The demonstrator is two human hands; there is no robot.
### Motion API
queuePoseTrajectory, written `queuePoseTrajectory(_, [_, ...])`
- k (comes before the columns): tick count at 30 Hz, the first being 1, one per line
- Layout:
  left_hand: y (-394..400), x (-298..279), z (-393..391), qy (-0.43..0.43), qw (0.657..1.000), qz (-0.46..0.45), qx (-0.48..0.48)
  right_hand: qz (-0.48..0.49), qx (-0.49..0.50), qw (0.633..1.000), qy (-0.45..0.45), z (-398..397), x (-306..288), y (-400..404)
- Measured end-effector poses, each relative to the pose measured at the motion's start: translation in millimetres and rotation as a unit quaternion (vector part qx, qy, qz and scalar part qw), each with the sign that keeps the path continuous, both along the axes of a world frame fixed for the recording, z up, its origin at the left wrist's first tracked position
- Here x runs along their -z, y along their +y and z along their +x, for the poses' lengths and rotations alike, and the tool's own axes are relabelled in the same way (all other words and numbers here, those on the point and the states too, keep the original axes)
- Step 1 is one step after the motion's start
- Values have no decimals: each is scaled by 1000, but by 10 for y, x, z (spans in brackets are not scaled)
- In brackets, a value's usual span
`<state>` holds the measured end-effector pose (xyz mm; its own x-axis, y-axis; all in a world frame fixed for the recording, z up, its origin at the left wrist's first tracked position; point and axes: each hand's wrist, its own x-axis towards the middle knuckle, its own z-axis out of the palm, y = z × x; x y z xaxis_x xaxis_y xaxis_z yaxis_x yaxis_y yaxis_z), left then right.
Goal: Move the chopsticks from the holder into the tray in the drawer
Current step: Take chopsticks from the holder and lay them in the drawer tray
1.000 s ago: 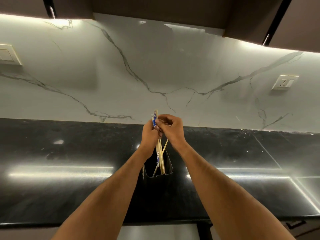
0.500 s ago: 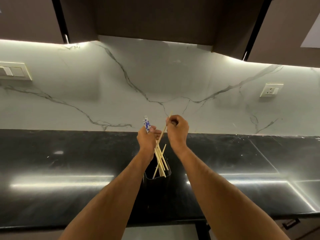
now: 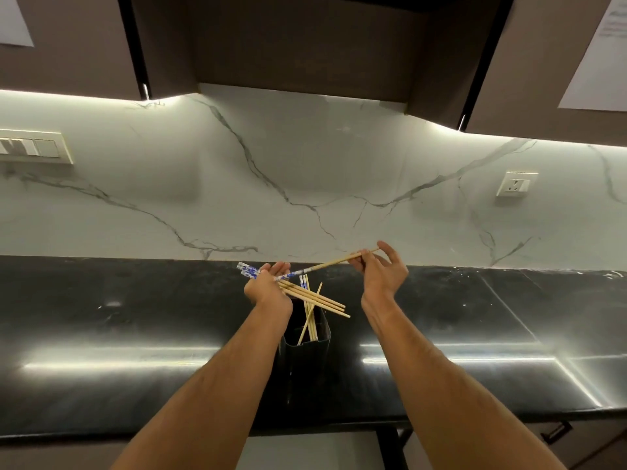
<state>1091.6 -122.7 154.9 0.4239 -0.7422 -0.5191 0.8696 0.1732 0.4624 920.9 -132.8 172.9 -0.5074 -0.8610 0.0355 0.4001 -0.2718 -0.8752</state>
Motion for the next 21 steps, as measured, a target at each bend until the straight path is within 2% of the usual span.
queuePoseTrajectory(5, [138,-90,-103,49,999,-21,11,15,15,997,-78,63,154,103])
queuePoseTrajectory(8, [188,-101,-95,72,997,-36,15,29,17,996,-82,63,190,152])
queuePoseTrajectory(12, [236,-97,-66,44,998,-51,14,57,6,998,-21,79,220,227])
queuePoseTrajectory(18, [294,-85,23,18,998,-53,0,123,-57,976,172,77,399,342])
queuePoseTrajectory(21, [290,-103,60,8,998,-66,-3,172,-150,960,162,43,482,409])
